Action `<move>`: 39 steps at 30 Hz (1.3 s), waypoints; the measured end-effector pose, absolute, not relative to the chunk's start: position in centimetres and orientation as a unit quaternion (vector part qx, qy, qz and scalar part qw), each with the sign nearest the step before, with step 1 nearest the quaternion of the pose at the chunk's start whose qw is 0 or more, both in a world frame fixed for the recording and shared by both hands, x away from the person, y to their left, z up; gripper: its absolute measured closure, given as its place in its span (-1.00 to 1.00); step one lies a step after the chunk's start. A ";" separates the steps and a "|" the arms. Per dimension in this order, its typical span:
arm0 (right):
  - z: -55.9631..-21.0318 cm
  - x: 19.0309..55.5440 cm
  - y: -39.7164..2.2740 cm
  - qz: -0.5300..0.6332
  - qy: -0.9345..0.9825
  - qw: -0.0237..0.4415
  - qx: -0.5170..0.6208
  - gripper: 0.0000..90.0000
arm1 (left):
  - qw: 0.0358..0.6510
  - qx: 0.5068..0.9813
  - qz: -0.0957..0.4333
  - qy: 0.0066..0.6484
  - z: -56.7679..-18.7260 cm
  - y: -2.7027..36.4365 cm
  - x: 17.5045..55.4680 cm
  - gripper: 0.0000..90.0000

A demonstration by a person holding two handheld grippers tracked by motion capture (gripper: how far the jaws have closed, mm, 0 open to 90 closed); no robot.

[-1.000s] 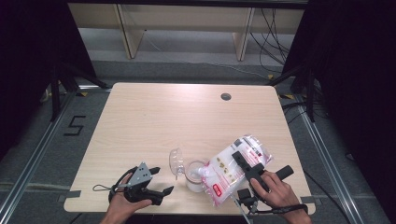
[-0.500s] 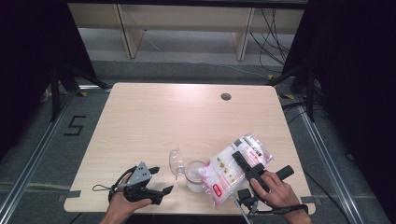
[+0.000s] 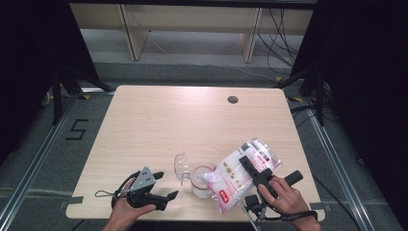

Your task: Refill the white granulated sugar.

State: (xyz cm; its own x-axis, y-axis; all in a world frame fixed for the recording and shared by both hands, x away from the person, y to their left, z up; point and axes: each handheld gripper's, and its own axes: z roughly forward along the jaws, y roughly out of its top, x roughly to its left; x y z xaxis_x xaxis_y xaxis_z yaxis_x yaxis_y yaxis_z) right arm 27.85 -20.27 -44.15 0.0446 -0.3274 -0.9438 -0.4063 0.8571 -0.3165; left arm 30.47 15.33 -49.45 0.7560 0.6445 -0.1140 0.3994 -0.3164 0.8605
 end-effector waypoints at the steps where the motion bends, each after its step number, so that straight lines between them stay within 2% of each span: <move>1: -44.2 27.8 -20.3 0.028 0.690 0.672 -0.266 0.34 | 0.484 0.803 0.127 0.323 -49.4 15.4 30.5 -0.65; 39: -43.9 27.7 -20.4 0.030 0.689 0.673 -0.267 0.38 | 0.489 0.800 0.130 0.322 -49.4 15.3 30.5 -0.65</move>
State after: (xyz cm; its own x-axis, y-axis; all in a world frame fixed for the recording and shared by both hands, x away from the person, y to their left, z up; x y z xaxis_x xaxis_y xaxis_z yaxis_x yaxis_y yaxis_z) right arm 27.73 -20.39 -43.89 0.0479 -0.3274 -0.9437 -0.4086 0.8557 -0.3176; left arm 30.46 15.30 -49.41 0.7594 0.6419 -0.1068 0.3876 -0.3144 0.8666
